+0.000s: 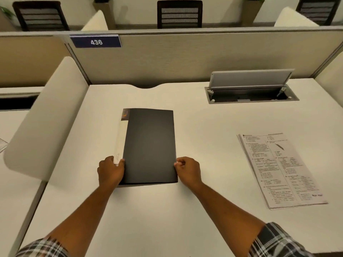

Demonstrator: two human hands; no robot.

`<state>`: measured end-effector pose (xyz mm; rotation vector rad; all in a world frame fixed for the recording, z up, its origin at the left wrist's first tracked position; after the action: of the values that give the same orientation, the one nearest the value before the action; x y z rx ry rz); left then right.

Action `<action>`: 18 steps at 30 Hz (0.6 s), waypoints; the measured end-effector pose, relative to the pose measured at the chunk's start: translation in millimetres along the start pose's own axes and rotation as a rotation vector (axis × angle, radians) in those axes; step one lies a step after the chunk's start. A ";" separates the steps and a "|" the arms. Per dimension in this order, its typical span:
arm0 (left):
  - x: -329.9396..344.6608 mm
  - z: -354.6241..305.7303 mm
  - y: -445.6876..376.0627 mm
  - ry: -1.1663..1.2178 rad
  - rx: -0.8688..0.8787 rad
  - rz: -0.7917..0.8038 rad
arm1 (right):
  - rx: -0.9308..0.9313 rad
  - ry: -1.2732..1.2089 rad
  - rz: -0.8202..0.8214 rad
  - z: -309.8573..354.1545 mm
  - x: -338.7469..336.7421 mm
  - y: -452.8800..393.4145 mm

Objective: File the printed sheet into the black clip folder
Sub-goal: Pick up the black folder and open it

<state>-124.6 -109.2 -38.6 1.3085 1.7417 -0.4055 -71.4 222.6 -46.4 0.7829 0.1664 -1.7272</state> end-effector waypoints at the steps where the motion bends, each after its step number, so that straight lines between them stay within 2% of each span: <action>1: 1.5 0.2 -0.5 0.015 -0.011 0.002 | 0.016 0.005 0.005 -2.0 0.9 -0.4; 10: 10.6 -1.7 -1.4 0.160 -0.209 0.076 | 0.080 -0.107 0.037 -11.5 -4.5 6.5; 18: 23.9 -19.2 33.4 0.260 -0.227 0.116 | 0.155 -0.338 -0.012 -27.7 -23.6 27.6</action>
<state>-104.7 -68.5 -39.1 1.3329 1.8507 0.0313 -32.6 246.6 -46.1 0.5901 -0.1954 -1.8718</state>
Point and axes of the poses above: each hand's wrist, its own y-axis away from the middle knuckle, its own x-axis out of the palm, z = x × y, the point moved 9 cm from there along -y, towards the middle knuckle
